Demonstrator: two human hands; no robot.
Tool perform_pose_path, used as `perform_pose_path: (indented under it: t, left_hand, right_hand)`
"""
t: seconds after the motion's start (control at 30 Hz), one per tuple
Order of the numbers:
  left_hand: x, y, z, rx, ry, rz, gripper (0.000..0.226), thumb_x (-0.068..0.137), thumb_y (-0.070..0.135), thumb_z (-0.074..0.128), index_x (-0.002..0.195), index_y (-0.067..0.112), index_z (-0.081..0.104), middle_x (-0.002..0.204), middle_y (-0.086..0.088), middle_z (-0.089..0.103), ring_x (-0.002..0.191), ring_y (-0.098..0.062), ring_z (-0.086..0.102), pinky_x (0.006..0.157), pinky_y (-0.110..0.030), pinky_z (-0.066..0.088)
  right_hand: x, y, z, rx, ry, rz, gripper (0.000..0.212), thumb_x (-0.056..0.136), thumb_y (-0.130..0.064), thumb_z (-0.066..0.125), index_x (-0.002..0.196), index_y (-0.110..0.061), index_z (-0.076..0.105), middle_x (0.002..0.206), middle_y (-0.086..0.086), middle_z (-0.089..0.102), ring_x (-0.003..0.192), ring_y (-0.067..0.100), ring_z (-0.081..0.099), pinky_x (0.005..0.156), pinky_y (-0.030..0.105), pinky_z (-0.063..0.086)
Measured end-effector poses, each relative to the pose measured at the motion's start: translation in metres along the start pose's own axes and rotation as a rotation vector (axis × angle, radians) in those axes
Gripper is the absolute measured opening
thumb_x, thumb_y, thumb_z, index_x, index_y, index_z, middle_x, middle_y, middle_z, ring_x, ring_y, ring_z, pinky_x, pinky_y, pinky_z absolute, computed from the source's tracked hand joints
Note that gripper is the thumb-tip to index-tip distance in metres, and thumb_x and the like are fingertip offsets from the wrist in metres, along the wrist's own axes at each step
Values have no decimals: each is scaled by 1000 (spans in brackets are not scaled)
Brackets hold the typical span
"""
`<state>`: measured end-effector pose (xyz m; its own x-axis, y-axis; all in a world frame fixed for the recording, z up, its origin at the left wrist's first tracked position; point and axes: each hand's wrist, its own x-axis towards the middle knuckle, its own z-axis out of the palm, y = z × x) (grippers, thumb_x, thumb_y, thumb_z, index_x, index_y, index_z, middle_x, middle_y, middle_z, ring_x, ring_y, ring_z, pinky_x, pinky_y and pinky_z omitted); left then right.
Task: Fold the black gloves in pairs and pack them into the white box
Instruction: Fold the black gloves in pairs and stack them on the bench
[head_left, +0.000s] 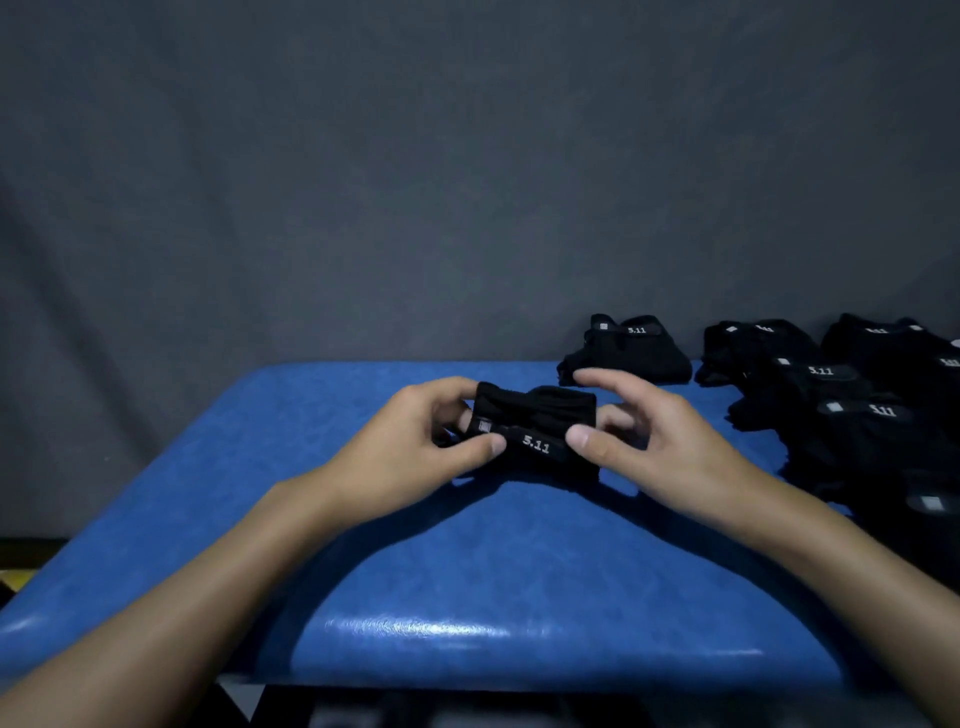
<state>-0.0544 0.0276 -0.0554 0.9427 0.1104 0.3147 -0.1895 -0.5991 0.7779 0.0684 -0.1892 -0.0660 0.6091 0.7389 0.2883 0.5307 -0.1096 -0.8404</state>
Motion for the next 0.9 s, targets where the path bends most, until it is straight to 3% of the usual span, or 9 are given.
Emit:
perform_pose_path:
  t: [0.07,0.13,0.23,0.33,0.43,0.6,0.67,0.77,0.9]
  left_hand:
    - [3,-3,2,-48,39,-40,27,90,14,72,114,23,64,73,-7,66,73,-16,65,76,-33,53]
    - [6,-7,5,-73,73,-67,34,90,16,72,121,19,60,62,5,59,66,-11,62,72,-31,50]
    - [11,-14,12,-59,132,-87,38,91,18,71,125,20,57,58,14,54,65,-6,61,75,-22,48]
    - [15,-17,17,-59,181,-94,35,91,19,70,123,24,56,56,17,50,63,-4,59,79,-28,52]
    - [21,-21,19,-57,222,-108,35,92,18,69,125,18,56,53,16,50,57,-5,56,71,-25,50]
    - [28,-25,22,-98,302,-147,35,91,20,70,123,16,57,61,15,58,63,-3,57,66,-15,46]
    - [31,-27,23,-69,320,-153,35,91,22,71,122,19,56,63,15,58,66,-4,58,71,-22,50]
    - [31,-28,24,2,298,-134,35,90,24,70,116,31,47,73,11,57,71,-12,58,77,-43,55]
    - [28,-22,21,128,186,-86,32,92,26,65,107,37,39,96,8,63,85,-11,63,78,-43,57]
  right_hand:
    - [0,3,2,-29,12,-10,62,83,-38,72,137,-29,43,82,11,63,88,31,62,93,38,46]
    - [3,6,6,-44,70,-18,52,88,-28,69,135,-28,45,73,0,62,79,22,62,89,34,47]
    - [10,12,13,-25,174,-3,42,90,-24,67,130,-23,52,67,-9,57,68,4,57,79,25,43]
    - [18,17,19,-25,232,22,41,90,-25,66,129,-22,53,66,-9,56,66,1,55,76,24,41]
    - [25,19,21,-54,263,12,39,91,-25,65,128,-20,54,61,-11,53,67,0,54,80,25,43]
    - [42,24,20,-106,322,21,31,92,-27,64,121,-17,58,53,-10,53,64,-2,54,85,25,46]
    - [48,28,21,-139,325,37,25,92,-29,64,114,-18,60,52,-7,53,58,1,52,76,24,45]
    - [55,30,22,-225,330,55,24,91,-32,65,111,-20,61,56,-3,56,58,5,54,65,24,43]
    - [54,29,22,-278,315,63,29,91,-37,63,116,-22,58,69,-2,64,74,6,61,69,25,47]
